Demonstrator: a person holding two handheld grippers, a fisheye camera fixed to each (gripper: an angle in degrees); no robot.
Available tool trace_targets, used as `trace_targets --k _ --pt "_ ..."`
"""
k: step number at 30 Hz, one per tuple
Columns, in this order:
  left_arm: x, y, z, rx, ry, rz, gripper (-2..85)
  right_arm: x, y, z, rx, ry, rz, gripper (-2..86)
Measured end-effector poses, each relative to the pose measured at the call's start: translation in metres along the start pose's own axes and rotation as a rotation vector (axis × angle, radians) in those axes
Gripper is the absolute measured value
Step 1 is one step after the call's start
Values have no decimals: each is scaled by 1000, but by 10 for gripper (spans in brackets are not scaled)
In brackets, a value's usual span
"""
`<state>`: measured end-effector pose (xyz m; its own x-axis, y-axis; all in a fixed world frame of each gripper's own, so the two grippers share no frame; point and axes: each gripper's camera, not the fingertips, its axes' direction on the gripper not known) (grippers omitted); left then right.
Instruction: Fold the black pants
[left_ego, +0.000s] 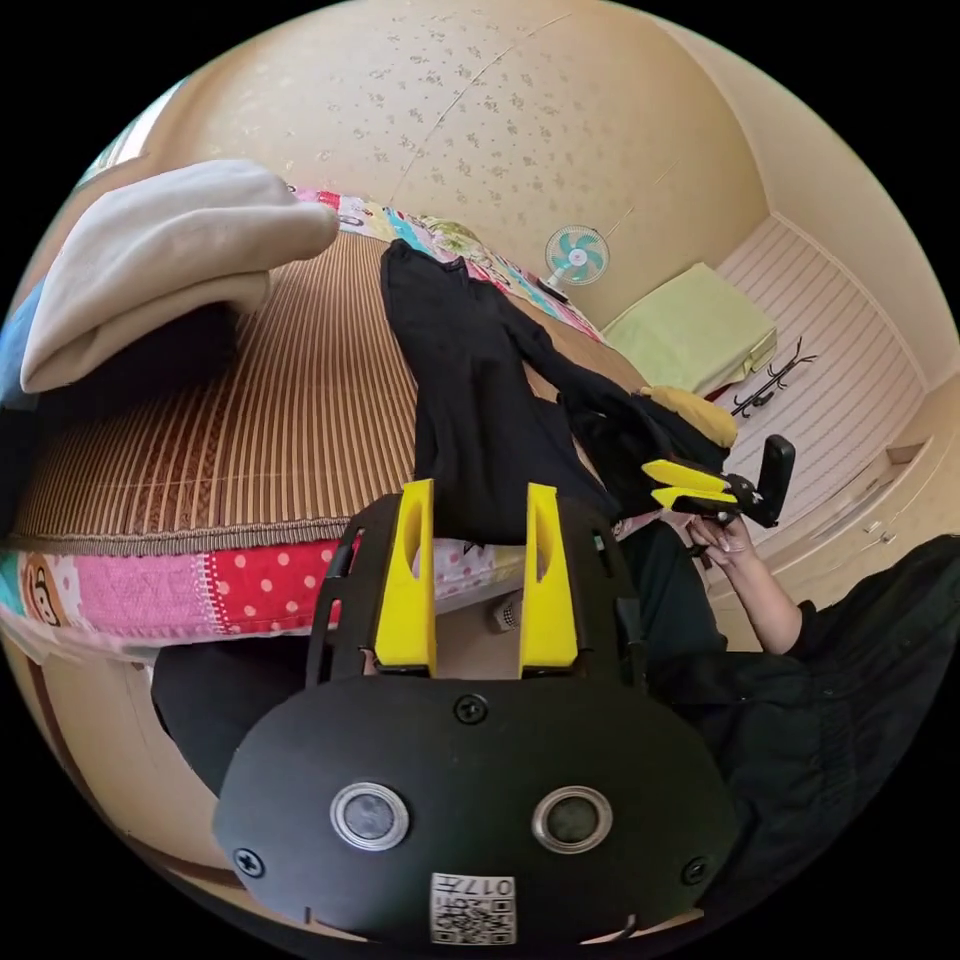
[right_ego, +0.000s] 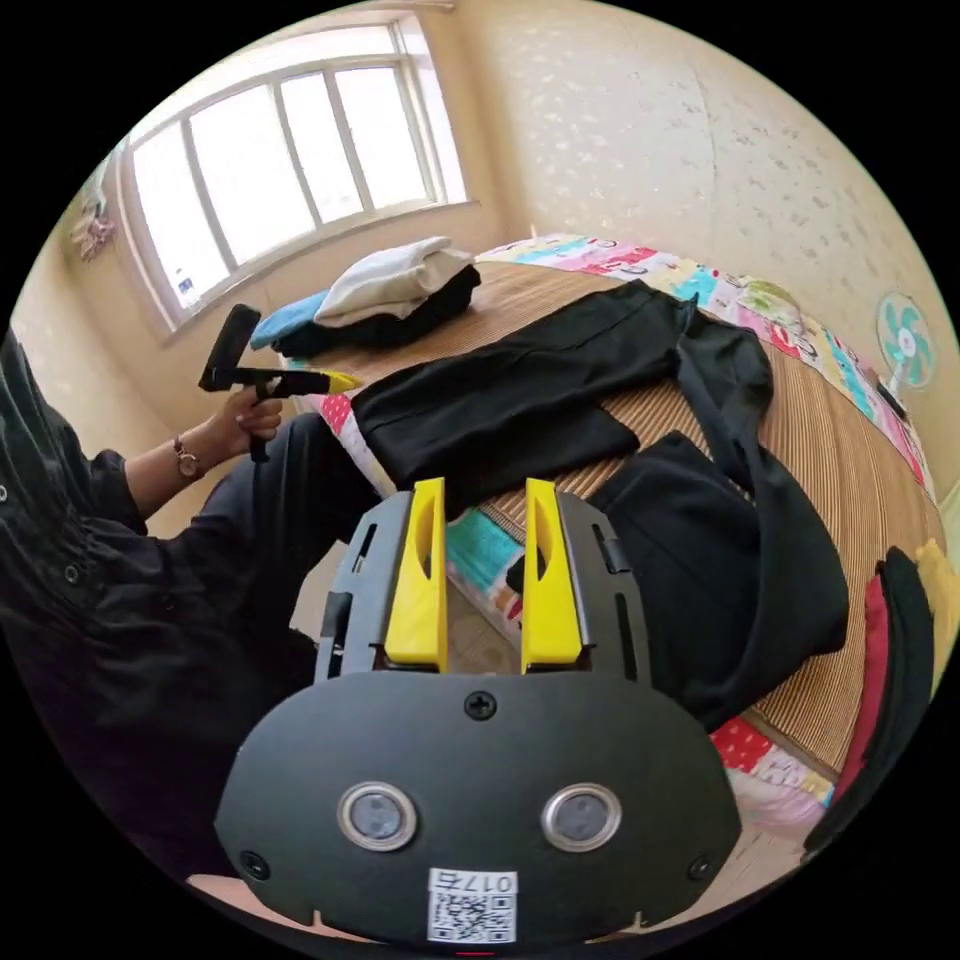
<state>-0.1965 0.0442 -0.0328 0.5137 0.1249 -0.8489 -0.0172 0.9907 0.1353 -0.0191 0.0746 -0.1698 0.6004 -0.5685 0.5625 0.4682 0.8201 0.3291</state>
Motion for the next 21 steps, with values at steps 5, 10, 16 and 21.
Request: trace_targets --k 5,10,16,21 --pt "23 4 6 -130 -179 220 134 -51 -20 46 -165 82 -235 130" --pt "33 1 32 -195 -273 264 99 -70 -36 64 -246 27 -259 75" --pt "19 -10 -49 198 186 101 30 -49 -66 -32 -94 -163 -134 25" --pt "26 -15 -102 392 309 128 36 64 -42 -151 506 -710 234 25"
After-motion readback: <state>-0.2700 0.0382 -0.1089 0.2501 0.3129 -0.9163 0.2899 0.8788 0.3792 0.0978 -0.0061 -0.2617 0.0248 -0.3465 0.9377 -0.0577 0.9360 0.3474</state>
